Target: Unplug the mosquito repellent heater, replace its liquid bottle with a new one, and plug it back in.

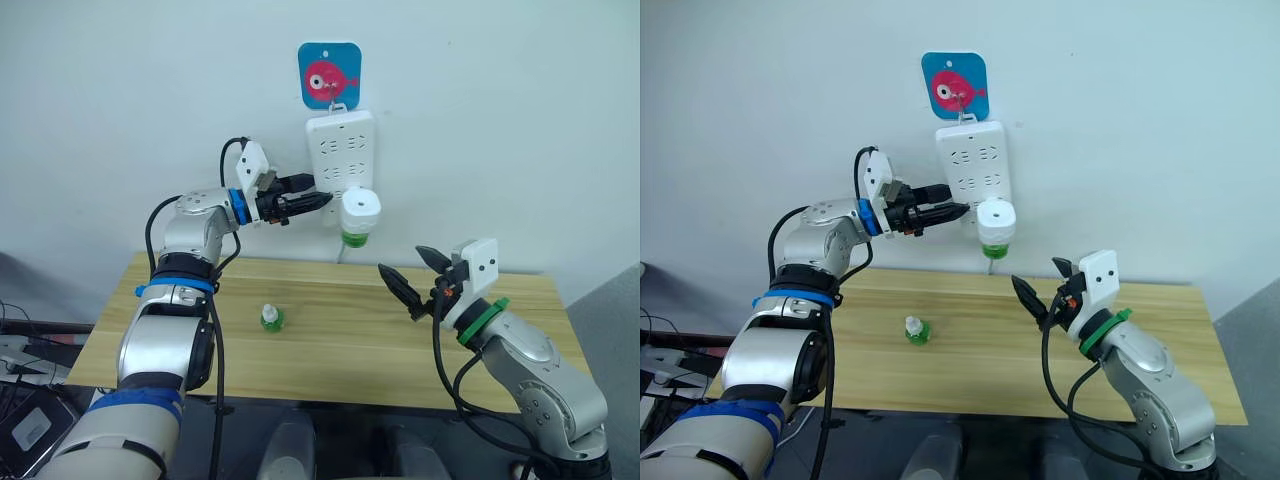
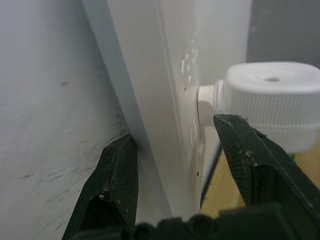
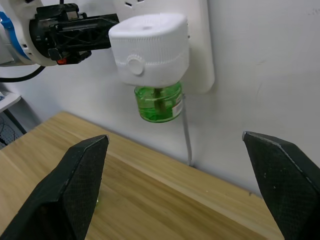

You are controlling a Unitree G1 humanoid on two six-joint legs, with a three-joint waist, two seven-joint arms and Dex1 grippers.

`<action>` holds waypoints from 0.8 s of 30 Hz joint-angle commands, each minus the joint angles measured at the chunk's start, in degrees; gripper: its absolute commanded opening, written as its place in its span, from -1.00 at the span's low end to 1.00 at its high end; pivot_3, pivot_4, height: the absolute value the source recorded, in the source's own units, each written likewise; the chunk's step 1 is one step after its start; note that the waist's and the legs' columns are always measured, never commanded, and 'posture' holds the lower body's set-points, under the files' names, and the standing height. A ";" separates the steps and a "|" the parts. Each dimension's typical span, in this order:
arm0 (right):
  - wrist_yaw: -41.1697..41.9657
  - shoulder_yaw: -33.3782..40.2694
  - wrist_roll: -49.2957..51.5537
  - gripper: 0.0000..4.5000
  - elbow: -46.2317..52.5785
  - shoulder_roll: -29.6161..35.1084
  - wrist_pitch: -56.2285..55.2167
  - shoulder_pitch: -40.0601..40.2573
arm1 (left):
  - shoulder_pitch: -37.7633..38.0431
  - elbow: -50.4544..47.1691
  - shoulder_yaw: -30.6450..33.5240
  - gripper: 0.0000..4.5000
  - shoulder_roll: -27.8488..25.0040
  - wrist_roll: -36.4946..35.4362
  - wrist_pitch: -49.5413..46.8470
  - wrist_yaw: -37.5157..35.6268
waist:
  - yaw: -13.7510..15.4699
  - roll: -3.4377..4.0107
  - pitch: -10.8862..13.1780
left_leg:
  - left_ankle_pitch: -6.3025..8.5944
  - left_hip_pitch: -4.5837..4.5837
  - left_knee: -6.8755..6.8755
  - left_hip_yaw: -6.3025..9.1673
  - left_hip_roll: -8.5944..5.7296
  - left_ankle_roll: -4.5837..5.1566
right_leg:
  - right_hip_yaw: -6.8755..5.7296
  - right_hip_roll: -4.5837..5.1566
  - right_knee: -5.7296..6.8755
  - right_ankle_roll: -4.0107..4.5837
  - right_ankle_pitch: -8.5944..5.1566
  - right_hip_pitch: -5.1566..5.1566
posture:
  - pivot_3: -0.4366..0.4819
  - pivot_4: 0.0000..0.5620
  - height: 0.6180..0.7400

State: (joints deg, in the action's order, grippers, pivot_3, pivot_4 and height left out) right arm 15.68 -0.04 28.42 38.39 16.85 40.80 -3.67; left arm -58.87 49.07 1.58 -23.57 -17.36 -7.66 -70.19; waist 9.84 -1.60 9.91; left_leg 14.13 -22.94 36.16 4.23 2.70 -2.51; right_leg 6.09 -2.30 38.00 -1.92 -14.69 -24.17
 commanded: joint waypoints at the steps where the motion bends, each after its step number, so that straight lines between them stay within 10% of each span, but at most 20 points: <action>1: -0.86 1.49 1.85 1.00 3.00 -0.46 0.20 -0.14 | -2.35 -0.26 0.00 0.20 0.35 0.13 -0.09 -2.42 | -0.24 0.02 0.14 | 0.00 -0.02 0.00 0.07 0.00 0.00 | -0.07 0.00 0.00 0.03 -0.01 0.00 | 0.58 -0.32 1.00; 4: -1.78 1.37 2.03 1.00 3.19 -0.89 0.59 0.07 | -2.09 0.49 0.14 0.20 1.45 0.52 0.75 -2.27 | -0.51 0.01 0.29 | 0.00 -0.04 -0.02 0.28 0.00 0.00 | -0.32 0.00 0.04 0.17 -0.10 0.05 | 0.56 -0.32 1.00; 10: -3.76 1.68 3.44 1.00 4.38 -1.88 2.33 -0.80 | -2.00 0.66 1.08 -0.42 3.05 0.35 0.61 -2.12 | -0.62 0.05 0.48 | 0.00 -0.07 -0.04 0.44 0.01 0.00 | -0.51 0.01 0.12 0.30 -0.17 0.05 | 0.54 -0.29 1.00; 24: -17.26 -2.85 -2.92 1.00 3.12 -7.04 12.82 -16.43 | -3.39 2.81 2.08 -0.43 3.38 0.94 0.88 -1.37 | -1.37 0.29 0.97 | -0.03 -0.03 0.09 0.53 -0.01 0.00 | -0.57 0.01 0.39 0.08 -0.32 0.06 | 0.53 -0.25 1.00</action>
State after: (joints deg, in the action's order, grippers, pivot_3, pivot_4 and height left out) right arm 0.14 -2.60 26.69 41.02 10.42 53.28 -18.64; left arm -60.41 52.13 3.38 -20.80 -16.53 -7.02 -72.01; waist 8.46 -1.31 10.88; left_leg 14.10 -22.97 36.29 4.77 2.70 -2.52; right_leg 5.53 -2.28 38.52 -1.80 -15.04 -24.13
